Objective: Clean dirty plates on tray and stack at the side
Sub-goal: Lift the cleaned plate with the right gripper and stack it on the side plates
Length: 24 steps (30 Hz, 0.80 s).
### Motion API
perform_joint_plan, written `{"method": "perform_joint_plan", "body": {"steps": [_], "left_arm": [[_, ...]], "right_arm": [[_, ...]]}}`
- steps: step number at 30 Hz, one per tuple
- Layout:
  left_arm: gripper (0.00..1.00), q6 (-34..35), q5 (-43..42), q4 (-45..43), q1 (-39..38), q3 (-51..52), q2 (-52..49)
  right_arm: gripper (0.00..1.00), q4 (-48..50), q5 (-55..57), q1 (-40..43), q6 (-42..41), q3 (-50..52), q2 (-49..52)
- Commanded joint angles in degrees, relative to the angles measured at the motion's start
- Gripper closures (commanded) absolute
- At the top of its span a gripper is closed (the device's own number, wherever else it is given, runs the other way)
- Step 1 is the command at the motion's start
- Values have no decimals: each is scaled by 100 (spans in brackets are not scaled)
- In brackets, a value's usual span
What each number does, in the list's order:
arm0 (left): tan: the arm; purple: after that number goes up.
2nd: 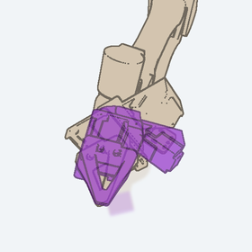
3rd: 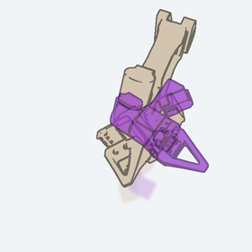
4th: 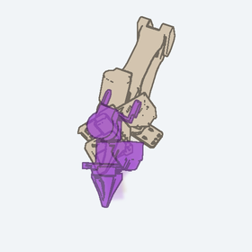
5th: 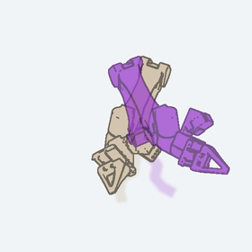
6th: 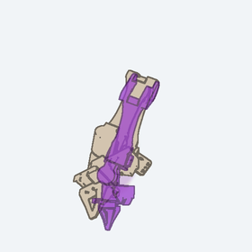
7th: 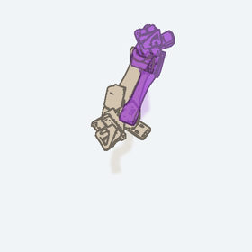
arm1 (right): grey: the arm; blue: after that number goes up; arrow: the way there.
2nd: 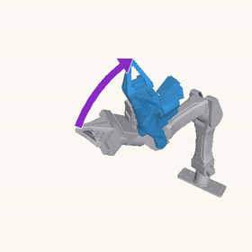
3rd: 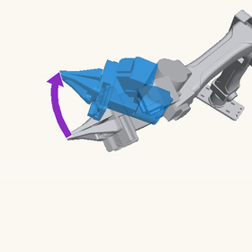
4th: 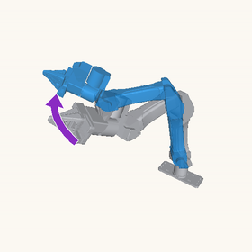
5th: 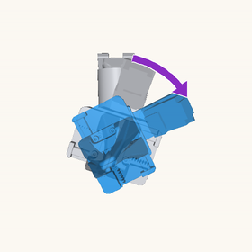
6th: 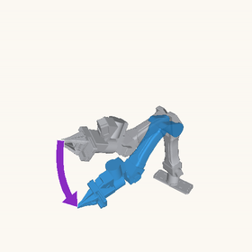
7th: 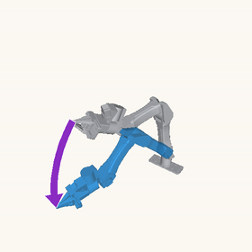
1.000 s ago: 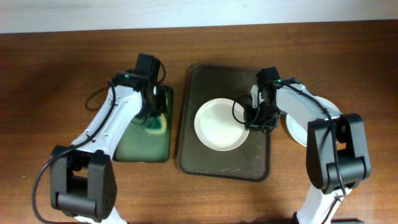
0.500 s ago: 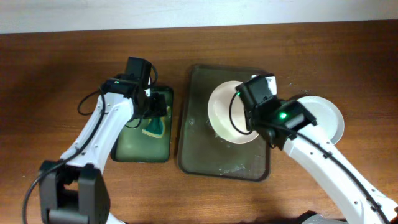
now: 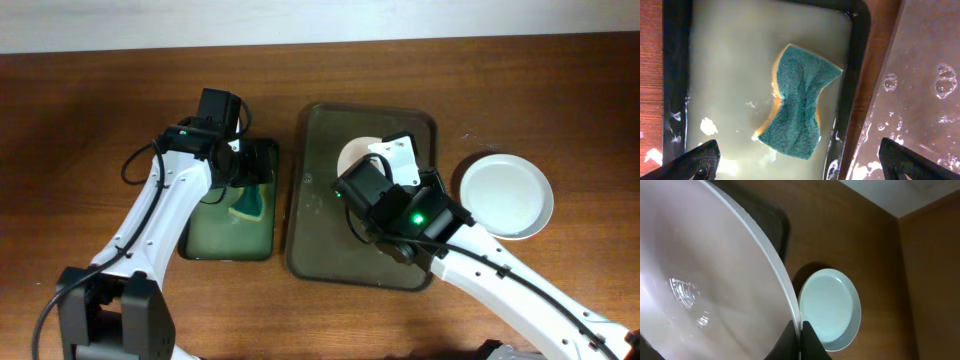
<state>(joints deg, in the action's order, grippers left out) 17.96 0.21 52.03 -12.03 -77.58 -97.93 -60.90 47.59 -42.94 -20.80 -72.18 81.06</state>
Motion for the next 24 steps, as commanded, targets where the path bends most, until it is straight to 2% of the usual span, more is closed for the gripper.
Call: {"method": "perform_joint_plan", "body": {"steps": [1, 10, 18, 24], "left_arm": [[1, -26, -44, 7, 9, -90, 79], [0, -26, -44, 7, 9, -90, 79], [1, -26, -44, 7, 9, -90, 79], [1, -26, -44, 7, 9, -90, 79]], "right_arm": [[96, 28, 407, -52, -96, -81, -87], [96, 17, 442, -98, -68, -214, -87], [96, 22, 2131, -1067, -50, -216, -87], [96, 20, 2166, -1106, -52, -214, -87]]}}
